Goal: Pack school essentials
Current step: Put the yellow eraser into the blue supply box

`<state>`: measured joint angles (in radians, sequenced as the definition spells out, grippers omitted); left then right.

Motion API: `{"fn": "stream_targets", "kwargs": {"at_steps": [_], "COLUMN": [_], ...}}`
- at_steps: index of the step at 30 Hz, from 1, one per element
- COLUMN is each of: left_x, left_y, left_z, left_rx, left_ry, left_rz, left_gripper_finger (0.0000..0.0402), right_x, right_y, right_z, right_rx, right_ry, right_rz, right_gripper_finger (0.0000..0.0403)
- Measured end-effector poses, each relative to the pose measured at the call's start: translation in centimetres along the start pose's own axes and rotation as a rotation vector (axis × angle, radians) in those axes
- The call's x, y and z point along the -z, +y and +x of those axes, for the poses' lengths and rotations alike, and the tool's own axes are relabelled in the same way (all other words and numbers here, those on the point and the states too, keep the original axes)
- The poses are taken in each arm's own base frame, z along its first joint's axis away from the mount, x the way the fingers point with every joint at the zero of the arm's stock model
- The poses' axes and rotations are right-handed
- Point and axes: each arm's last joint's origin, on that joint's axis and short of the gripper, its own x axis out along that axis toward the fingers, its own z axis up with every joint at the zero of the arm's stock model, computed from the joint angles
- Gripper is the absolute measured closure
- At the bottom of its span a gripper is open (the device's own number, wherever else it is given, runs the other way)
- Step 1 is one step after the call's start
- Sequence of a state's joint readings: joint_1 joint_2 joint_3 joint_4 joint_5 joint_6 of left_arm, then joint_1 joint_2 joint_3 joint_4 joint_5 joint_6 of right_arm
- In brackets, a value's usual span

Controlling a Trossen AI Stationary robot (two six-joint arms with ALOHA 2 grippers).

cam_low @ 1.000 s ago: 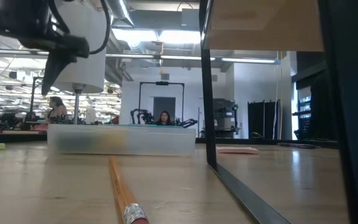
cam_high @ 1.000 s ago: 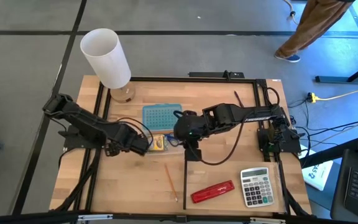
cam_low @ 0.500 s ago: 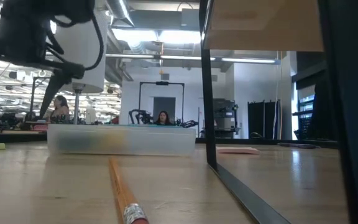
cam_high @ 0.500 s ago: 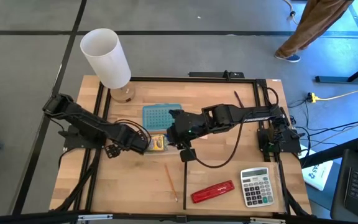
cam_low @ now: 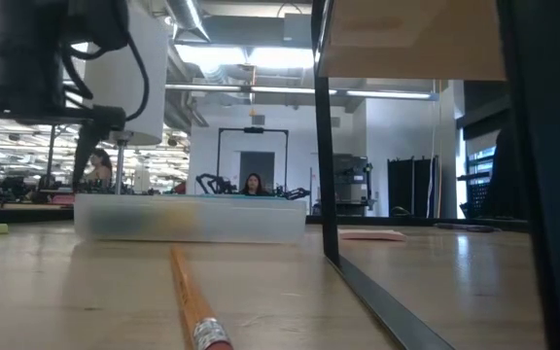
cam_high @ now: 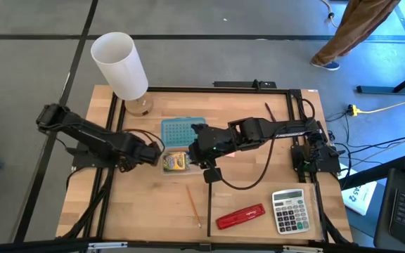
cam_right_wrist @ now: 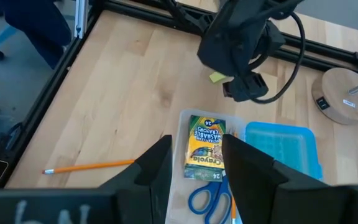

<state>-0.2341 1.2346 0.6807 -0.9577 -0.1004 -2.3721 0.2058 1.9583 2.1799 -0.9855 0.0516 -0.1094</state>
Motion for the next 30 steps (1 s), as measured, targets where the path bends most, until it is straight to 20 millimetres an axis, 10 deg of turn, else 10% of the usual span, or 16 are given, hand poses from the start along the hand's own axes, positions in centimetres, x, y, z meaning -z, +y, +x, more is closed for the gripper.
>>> {"fn": "stream_targets", "kwargs": {"at_steps": [30], "left_x": [-1.9], "left_y": [2.7], "left_z": [3.9], "left_rx": [-0.021], "left_ry": [0.009], "left_rz": [-0.04], "left_gripper_finger": [0.0013], "right_x": [-0.3], "right_y": [-0.2], "right_z": [-0.1], "right_rx": [0.048], "right_ry": [-0.022], "right_rz": [0.002], "right_gripper_finger": [0.0261]}}
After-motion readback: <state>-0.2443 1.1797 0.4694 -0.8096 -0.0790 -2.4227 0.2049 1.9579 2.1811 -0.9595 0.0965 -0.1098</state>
